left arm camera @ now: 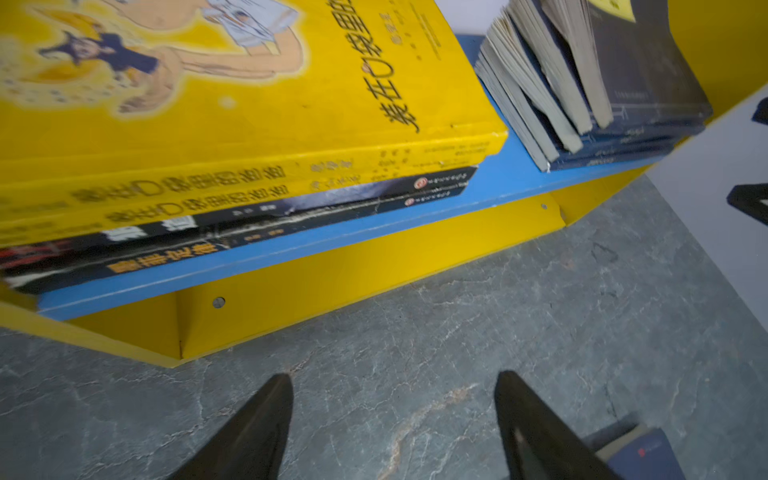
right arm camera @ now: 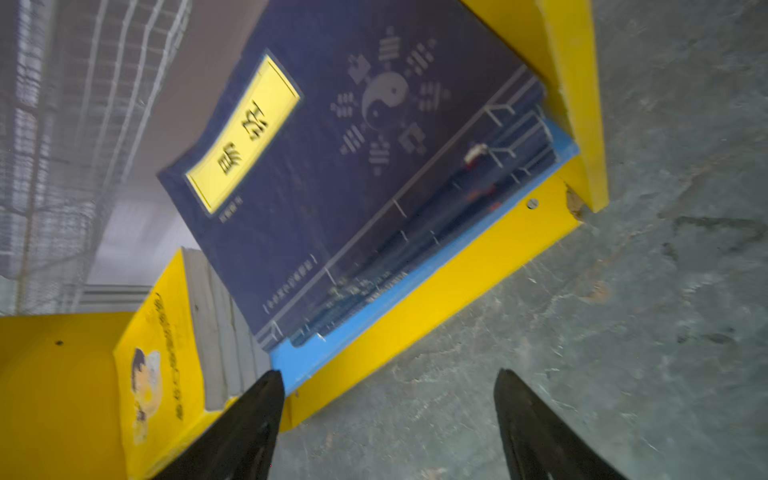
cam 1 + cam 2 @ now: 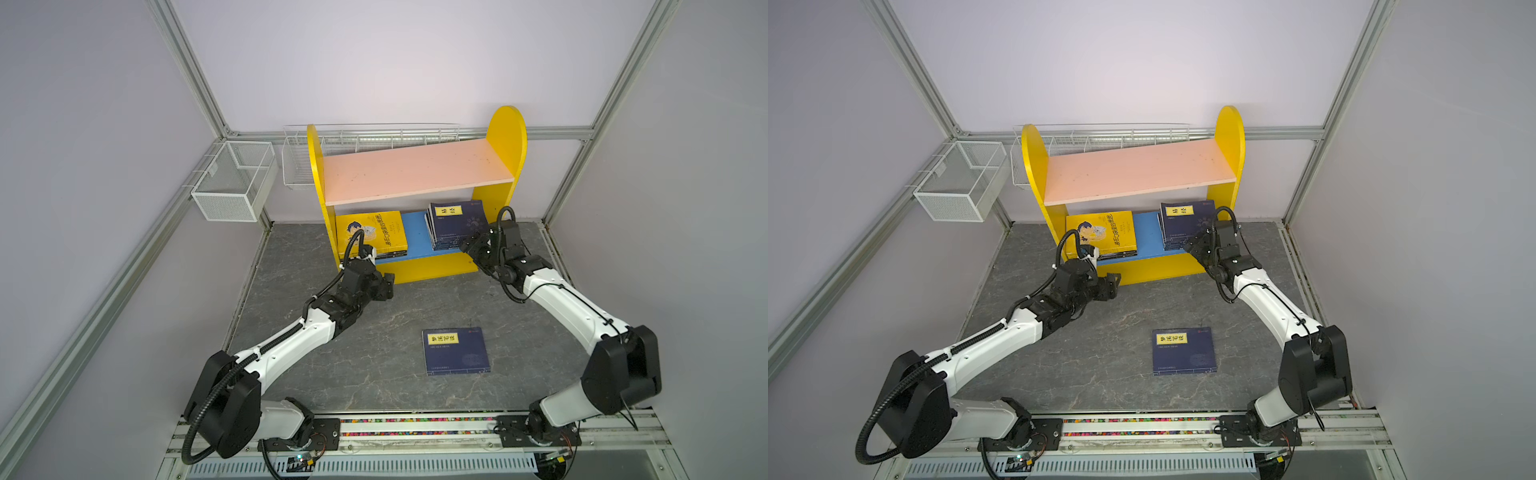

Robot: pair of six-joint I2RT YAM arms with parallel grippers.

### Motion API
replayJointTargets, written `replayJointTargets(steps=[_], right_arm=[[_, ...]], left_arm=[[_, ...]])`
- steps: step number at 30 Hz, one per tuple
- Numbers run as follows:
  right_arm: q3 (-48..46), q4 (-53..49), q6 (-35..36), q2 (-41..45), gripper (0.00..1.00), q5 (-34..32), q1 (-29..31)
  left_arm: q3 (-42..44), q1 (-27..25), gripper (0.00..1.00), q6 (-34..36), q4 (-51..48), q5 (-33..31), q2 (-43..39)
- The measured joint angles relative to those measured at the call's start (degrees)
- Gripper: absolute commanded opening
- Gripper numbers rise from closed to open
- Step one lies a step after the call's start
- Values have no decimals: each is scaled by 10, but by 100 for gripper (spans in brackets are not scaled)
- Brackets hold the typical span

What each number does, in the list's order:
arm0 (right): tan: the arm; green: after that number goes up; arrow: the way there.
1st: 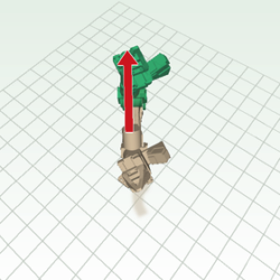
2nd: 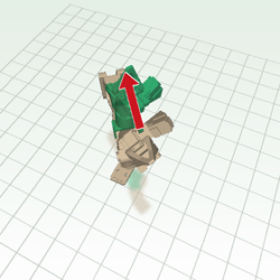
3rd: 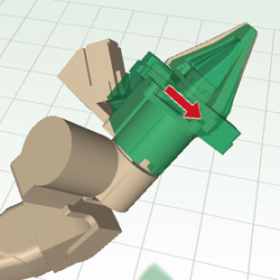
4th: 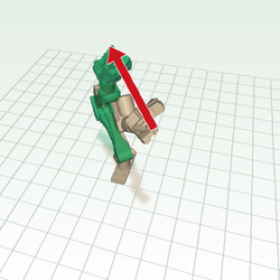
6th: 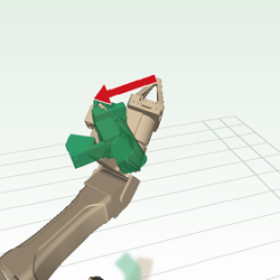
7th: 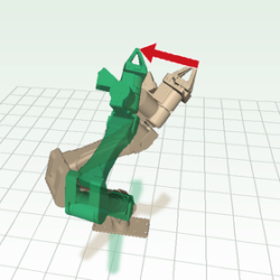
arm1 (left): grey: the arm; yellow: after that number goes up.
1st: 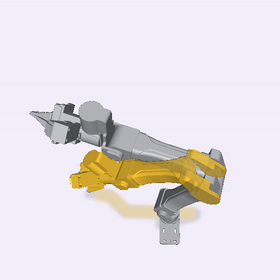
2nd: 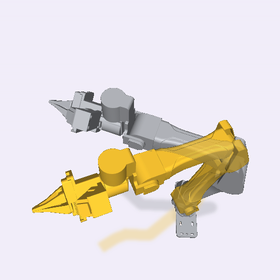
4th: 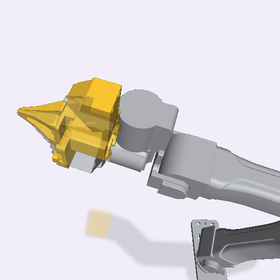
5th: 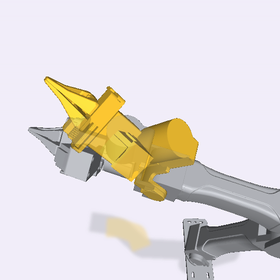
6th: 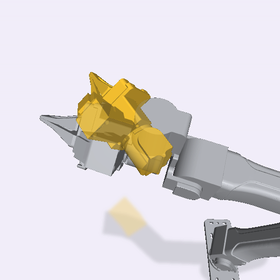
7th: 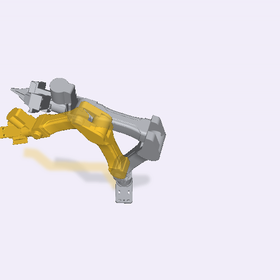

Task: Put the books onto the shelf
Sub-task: 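Draw both arms back and reach down to the last dark blue book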

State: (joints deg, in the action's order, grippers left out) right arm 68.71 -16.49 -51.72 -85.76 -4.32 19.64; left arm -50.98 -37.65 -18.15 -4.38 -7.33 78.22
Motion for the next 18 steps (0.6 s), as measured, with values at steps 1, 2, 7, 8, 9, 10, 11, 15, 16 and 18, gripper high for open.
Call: replayJointTargets(steps=[1,2,7,8,9,10,11,15,16,18], right_arm=[[-18,-16,19,14,83,3,1],[-33,-28,34,25,83,9,1],[-137,-144,142,94,83,49,17],[-156,-165,156,107,83,57,19],[-179,-189,167,124,84,68,20],[-206,-214,174,143,84,78,20],[-226,-232,177,157,84,89,20],[-299,-289,177,191,84,135,19],[-311,-296,177,190,84,145,19],[-338,-300,176,189,84,166,19]], left_arm=[[0,-6,77,12,0,8,8],[0,-13,77,23,0,14,15],[-18,-80,77,105,-27,45,86],[-24,-92,77,118,-34,47,99],[-31,-106,77,134,-42,50,116],[-38,-120,77,150,-50,54,134],[-44,-129,77,160,-55,57,146],[-69,-148,77,198,-92,64,191],[-80,-148,77,206,-103,66,203],[-94,-148,77,218,-116,73,221]])
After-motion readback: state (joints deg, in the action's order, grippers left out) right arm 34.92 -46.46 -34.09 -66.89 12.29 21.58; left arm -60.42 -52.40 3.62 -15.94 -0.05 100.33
